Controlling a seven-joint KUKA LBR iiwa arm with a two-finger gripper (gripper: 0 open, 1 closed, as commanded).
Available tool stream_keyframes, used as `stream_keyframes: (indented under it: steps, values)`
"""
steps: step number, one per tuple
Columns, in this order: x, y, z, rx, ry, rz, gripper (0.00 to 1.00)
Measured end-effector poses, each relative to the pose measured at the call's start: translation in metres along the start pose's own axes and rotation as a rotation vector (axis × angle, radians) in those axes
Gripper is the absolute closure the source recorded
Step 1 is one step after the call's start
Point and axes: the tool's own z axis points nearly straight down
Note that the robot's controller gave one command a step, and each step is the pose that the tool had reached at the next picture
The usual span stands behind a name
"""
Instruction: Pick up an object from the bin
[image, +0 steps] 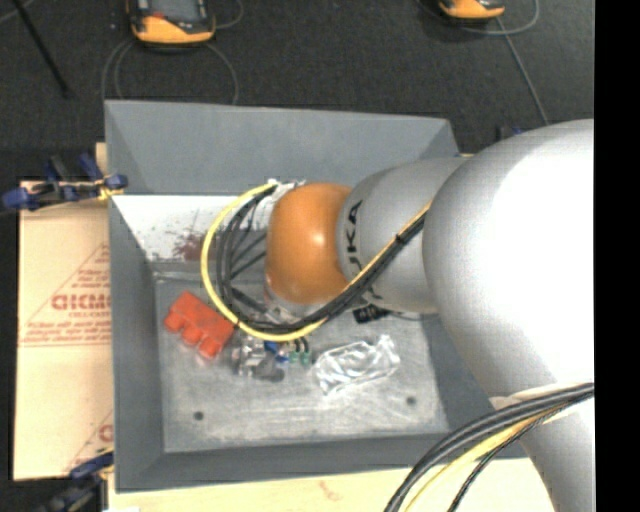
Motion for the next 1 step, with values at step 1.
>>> stream_keyframes:
  steps: [1]
  values:
    - [-0.0298, -0.0540, -0.1656, 0.005, 0.003, -0.429, 1.00]
